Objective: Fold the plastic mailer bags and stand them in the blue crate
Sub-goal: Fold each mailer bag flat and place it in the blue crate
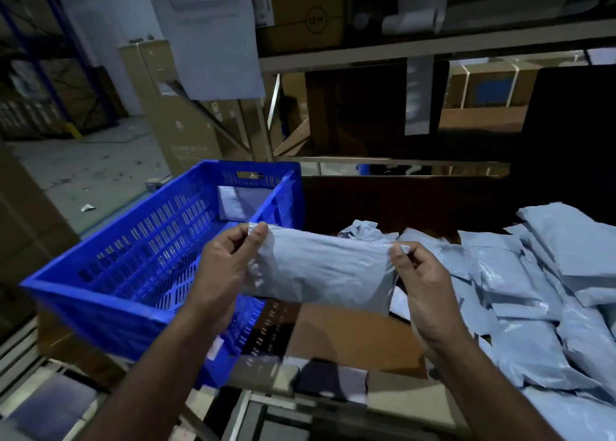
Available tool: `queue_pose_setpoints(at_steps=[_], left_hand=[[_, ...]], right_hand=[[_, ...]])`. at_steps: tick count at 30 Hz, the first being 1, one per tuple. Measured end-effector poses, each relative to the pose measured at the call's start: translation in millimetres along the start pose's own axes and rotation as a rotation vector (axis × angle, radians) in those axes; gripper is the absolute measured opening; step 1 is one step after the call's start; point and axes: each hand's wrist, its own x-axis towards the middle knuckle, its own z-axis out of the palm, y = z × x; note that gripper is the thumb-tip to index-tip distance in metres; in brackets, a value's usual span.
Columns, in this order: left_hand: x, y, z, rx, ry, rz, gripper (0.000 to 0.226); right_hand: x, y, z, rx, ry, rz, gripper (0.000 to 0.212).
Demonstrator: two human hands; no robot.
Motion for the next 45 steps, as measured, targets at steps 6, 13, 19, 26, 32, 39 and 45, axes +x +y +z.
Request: queue_pose_setpoints(at_steps=[6, 13, 19, 26, 32, 39, 45], left_hand=[[50, 40, -82, 0.153, -0.122, 0.179, 0.046], [127, 51, -185, 0.302, -0.058, 0.214, 0.018], [216, 24, -246, 0.507, -0.126, 0.179, 0.02], [302, -33, -243, 1.257, -0.218, 0.342, 0.014], [357, -89, -222, 1.465, -0.321, 0.368, 0.015], [406, -122, -191, 1.474, -0.37, 0.28, 0.013], [425, -140, -179, 1.446, -0.311, 0.212, 0.01]], right_hand=[[28, -43, 56, -0.129, -0.178, -0.155, 0.015], [90, -54, 162, -0.28, -0.193, -0.318, 0.011], [155, -37, 236, -0.656, -0.107, -0.447, 0.004], [204, 10, 276, -1.338, -0.298, -0.372, 0.007], [236, 45, 300, -1.756, -0.351, -0.252, 0.018], [277, 66, 310, -1.931, -0.368, -0.139, 0.025], [293, 81, 316, -1.976, -0.332, -0.174, 0.028]])
